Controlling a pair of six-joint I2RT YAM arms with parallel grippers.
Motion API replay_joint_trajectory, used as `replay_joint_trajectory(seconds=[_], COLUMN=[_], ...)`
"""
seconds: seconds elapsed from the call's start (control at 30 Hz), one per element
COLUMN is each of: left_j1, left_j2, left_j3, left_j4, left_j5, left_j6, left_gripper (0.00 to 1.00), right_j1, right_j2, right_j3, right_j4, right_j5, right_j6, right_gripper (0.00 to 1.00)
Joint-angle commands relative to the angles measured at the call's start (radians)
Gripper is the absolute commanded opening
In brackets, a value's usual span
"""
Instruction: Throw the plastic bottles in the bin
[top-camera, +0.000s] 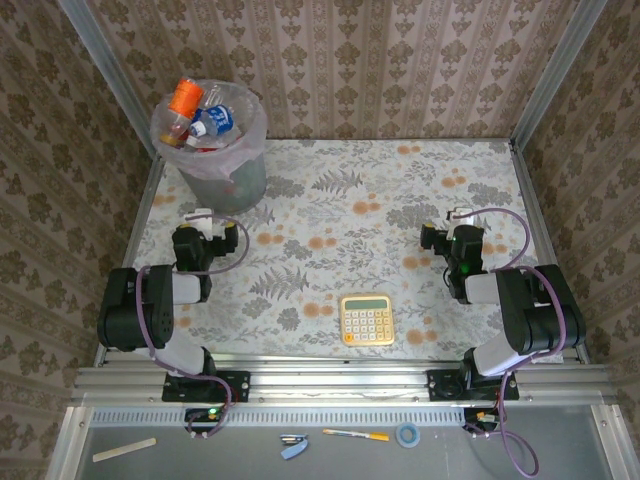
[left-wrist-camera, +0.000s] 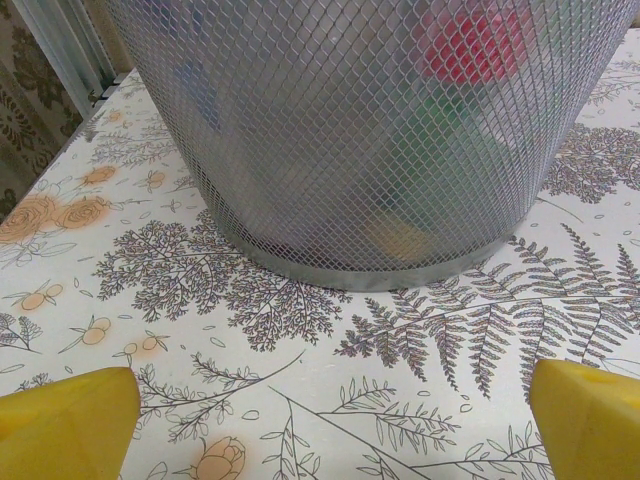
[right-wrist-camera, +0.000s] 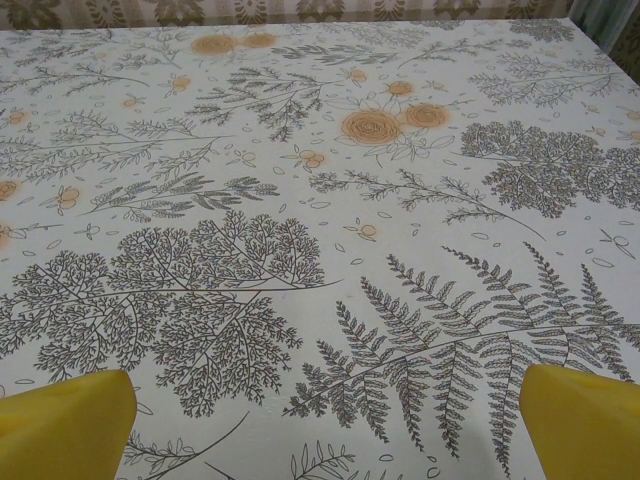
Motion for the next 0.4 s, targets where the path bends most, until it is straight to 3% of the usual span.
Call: replay_joint_trajectory(seconds=[0.0, 0.37], left_j1=[-0.002, -0.002], left_j2=[-0.008, -0.009], left_j3=[0.003, 0.002], left_j4=[0.006, 0.009], left_j5=[-0.01, -0.009], left_j6=[0.021, 0.021], left_gripper=[1.0, 1.0], right_j1=[-0.002, -0.002], right_j2=[-0.005, -0.003], right_j3=[0.018, 0.015], right_j4=[0.044, 0.048], right_j5=[0.002, -0.008], right_j6=[0.001, -0.003], right_gripper=[1.0, 1.0])
